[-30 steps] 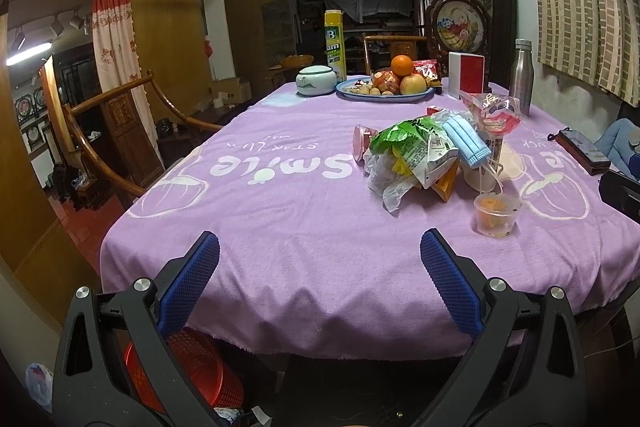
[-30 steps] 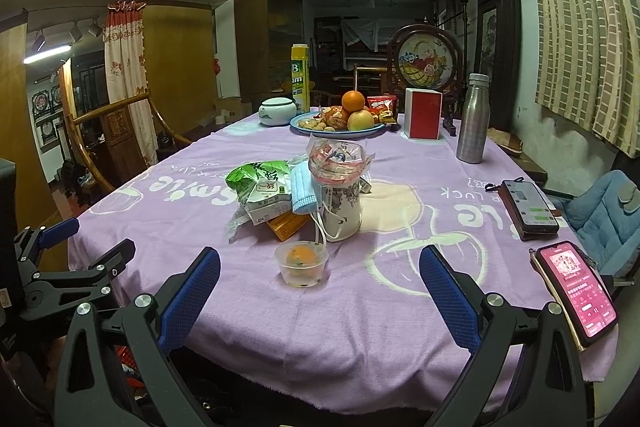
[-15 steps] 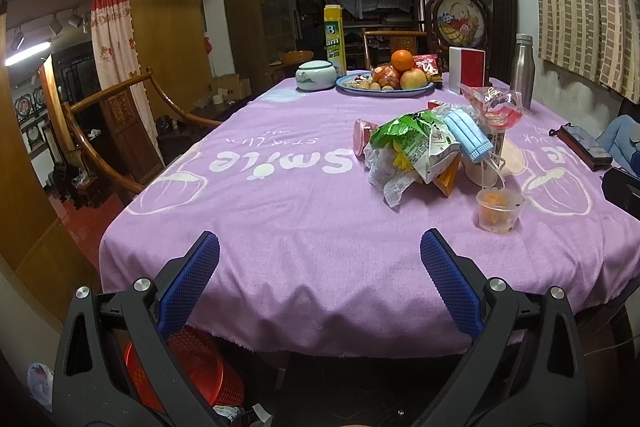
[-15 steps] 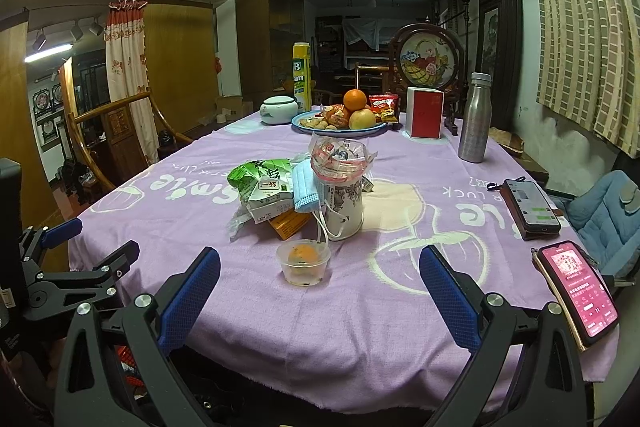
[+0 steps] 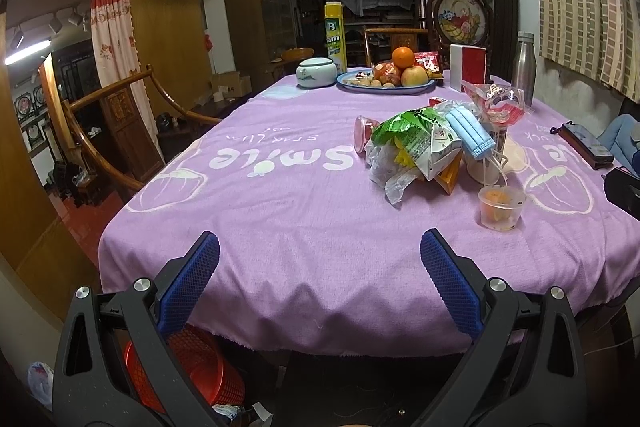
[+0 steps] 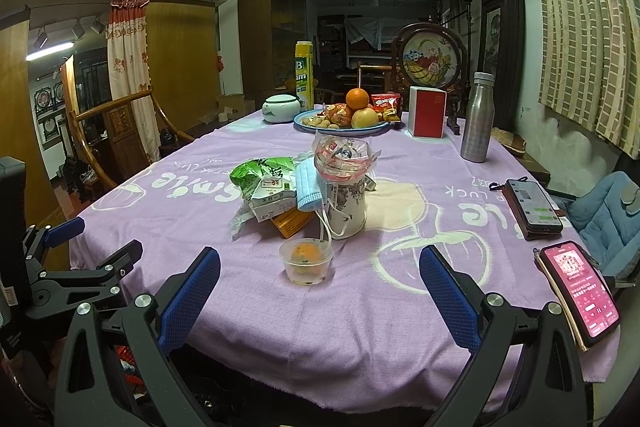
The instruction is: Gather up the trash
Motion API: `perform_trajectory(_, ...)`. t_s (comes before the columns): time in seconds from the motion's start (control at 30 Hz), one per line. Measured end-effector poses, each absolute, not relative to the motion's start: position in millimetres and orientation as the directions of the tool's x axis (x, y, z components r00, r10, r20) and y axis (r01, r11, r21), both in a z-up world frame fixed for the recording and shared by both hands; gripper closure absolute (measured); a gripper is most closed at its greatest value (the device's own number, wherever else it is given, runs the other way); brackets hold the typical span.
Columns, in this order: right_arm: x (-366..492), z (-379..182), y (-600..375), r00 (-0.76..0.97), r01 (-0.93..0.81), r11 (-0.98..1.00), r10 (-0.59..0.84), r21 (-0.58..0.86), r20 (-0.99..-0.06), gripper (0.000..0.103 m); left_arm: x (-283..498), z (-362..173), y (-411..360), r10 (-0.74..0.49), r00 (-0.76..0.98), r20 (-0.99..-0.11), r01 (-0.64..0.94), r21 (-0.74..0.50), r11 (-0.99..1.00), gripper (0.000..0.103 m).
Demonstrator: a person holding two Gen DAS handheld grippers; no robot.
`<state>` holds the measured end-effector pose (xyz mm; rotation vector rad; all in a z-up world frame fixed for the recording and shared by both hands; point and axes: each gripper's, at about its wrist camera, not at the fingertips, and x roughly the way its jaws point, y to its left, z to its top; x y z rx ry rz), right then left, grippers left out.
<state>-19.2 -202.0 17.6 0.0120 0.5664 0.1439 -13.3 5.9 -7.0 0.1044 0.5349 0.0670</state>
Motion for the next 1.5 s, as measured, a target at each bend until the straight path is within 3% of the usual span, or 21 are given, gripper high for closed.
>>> perform_trajectory(0.33, -13, 9, -200, 0.818, -0.143, 0.988, 0.149, 0.054, -0.556, 0.006, -5, -14, 9, 0.102, 0.841, -0.532, -0.044, 0.121, 0.992, 0.007)
perform_trajectory(0.77, 36, -51, -186, 0.695, -0.195, 0.976, 0.206, 0.096, -0.689, 0.006, 29, -47, 37, 0.143, 0.770, -0.622, -0.091, 0.116, 0.989, 0.007)
perform_trajectory(1.1, 100, -83, -170, 0.599, -0.172, 0.975, 0.219, 0.144, -0.770, 0.006, 64, -42, 41, 0.030, 0.754, -0.656, 0.002, 0.049, 0.999, 0.007)
perform_trajectory(1.2, 107, -87, -169, 0.607, -0.164, 0.978, 0.202, 0.127, -0.769, 0.016, 83, -33, 32, -0.029, 0.752, -0.658, 0.057, 0.022, 0.998, 0.007)
perform_trajectory(1.27, 105, -86, -168, 0.623, -0.177, 0.979, 0.190, 0.101, -0.759, 0.043, 99, -25, 23, -0.080, 0.751, -0.656, 0.103, -0.003, 0.995, 0.007)
perform_trajectory(1.3, 106, -86, -171, 0.626, -0.182, 0.979, 0.190, 0.096, -0.756, 0.048, 105, -23, 20, -0.095, 0.751, -0.653, 0.118, -0.009, 0.993, 0.007)
perform_trajectory(1.5, 104, -87, -199, 0.625, -0.169, 0.974, 0.226, 0.153, -0.748, 0.052, 146, -14, -17, -0.225, 0.719, -0.658, 0.249, -0.058, 0.967, 0.007)
